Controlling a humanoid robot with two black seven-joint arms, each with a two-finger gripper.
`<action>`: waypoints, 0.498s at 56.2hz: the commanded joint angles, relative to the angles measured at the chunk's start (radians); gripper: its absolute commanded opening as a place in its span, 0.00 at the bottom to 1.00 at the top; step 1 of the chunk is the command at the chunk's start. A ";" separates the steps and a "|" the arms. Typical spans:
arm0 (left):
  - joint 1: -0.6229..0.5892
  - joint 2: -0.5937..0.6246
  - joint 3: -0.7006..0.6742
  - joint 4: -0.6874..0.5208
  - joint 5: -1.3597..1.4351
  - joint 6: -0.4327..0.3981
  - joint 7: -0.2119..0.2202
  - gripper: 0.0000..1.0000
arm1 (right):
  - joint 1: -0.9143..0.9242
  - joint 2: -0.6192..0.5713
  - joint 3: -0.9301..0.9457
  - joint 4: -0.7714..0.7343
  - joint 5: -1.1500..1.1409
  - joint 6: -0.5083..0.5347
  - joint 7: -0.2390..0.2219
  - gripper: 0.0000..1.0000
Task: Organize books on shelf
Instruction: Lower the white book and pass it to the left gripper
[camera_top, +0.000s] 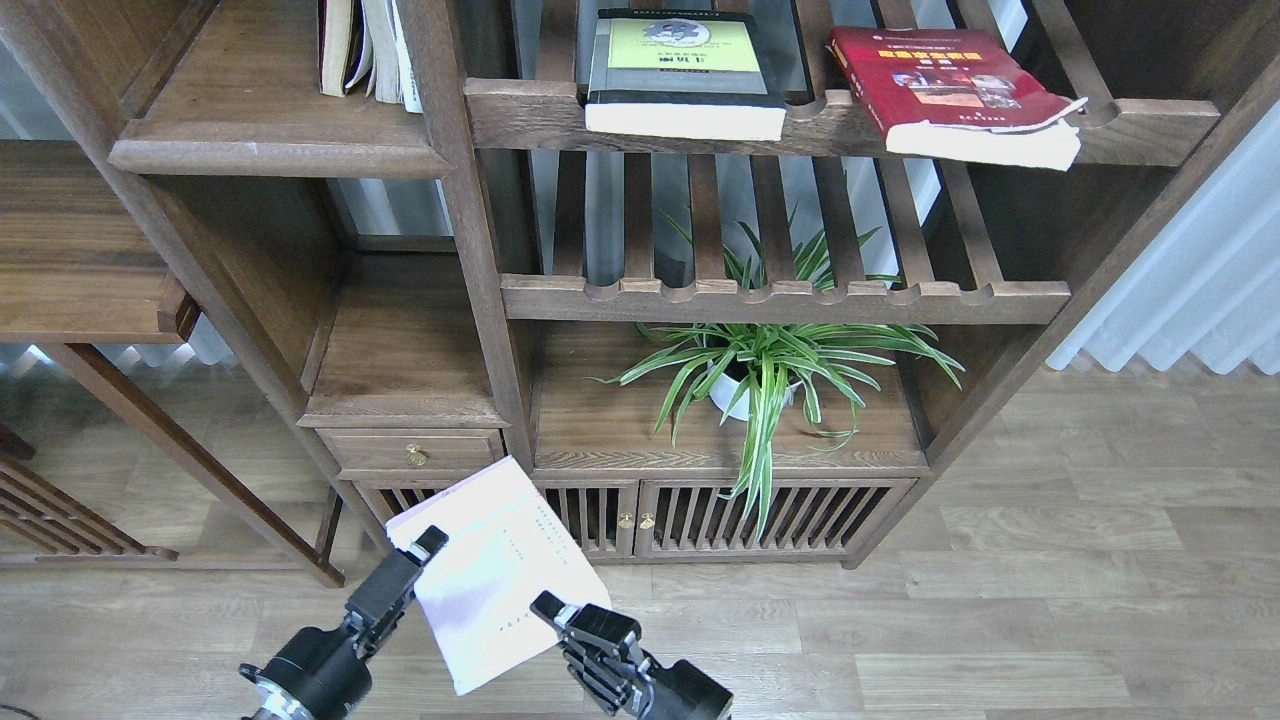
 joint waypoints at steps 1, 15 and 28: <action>0.000 0.000 0.017 0.000 0.000 0.000 0.000 0.93 | 0.001 0.000 0.005 0.004 0.001 0.000 0.002 0.04; -0.020 -0.009 0.015 0.009 -0.003 0.000 -0.003 0.99 | -0.006 0.000 -0.003 0.005 -0.001 0.000 -0.001 0.04; -0.044 -0.008 0.018 0.014 -0.002 0.000 -0.020 0.79 | -0.023 0.000 -0.009 0.005 -0.011 0.000 -0.005 0.04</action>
